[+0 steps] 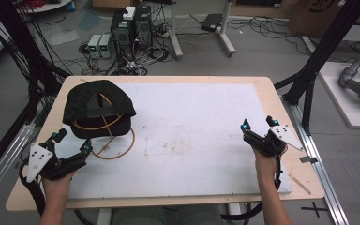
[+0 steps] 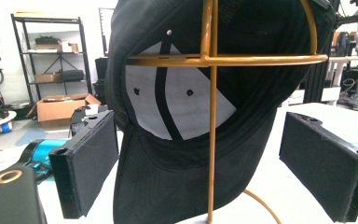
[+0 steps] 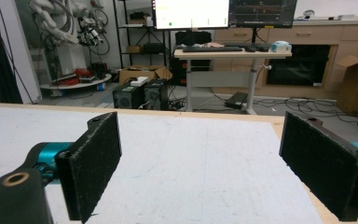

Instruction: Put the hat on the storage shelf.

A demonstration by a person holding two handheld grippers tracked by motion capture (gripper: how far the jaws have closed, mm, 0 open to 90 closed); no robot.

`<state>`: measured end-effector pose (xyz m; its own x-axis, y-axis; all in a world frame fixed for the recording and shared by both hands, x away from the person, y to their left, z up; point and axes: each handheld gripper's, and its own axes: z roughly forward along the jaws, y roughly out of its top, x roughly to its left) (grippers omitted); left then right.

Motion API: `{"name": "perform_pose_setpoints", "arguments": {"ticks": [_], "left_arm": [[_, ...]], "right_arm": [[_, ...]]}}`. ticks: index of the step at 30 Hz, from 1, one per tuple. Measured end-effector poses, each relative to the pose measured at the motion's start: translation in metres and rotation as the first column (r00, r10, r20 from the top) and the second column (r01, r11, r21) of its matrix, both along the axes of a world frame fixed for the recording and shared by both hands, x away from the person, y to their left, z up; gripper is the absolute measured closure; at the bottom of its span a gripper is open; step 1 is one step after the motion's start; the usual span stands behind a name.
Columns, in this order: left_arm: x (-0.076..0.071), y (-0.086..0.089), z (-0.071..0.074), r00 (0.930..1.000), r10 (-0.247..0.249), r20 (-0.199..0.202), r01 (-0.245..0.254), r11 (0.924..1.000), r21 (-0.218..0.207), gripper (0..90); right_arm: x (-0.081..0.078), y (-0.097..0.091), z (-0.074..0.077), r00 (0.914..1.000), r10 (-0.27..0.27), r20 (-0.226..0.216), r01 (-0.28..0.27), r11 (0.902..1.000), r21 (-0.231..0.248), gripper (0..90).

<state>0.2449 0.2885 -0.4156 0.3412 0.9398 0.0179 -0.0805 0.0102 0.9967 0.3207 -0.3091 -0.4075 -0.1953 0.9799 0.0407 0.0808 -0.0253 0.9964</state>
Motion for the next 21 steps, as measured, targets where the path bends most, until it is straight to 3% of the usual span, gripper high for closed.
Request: {"name": "perform_pose_setpoints", "arguments": {"ticks": [21], "left_arm": [[0.0, -0.0004, 0.0002, 1.0, -0.001, 0.001, 0.001, 1.0, 0.0, 12.1]], "right_arm": [[-0.0047, -0.0026, 0.0036, 0.9998, -0.016, 0.011, 0.015, 0.9999, 0.007, 12.1]]}}
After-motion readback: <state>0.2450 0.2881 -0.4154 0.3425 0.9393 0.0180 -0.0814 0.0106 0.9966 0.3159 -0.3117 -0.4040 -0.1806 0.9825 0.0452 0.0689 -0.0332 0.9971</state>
